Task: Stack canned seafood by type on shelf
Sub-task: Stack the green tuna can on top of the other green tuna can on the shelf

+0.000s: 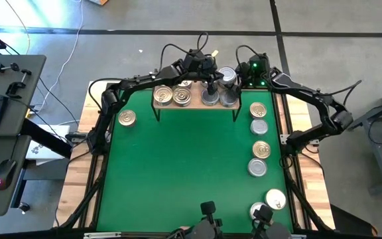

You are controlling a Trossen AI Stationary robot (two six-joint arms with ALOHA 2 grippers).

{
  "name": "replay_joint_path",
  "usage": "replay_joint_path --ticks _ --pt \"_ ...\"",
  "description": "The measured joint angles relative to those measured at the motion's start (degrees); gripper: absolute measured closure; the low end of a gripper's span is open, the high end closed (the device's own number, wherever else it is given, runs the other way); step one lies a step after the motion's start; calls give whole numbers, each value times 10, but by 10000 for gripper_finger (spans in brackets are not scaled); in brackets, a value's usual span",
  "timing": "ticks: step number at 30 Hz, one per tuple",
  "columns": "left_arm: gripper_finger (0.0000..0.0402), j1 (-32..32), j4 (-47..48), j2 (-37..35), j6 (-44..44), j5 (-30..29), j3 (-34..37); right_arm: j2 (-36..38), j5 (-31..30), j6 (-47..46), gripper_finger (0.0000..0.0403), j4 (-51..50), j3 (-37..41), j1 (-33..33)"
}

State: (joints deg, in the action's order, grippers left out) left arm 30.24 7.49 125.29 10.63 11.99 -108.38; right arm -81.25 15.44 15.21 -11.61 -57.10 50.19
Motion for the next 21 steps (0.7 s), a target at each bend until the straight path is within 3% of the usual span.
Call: replay_joint_path --ticks 21 --pt "401 0 -2 1 0 0 1 5 -6 -1 3 -15 -2 0"
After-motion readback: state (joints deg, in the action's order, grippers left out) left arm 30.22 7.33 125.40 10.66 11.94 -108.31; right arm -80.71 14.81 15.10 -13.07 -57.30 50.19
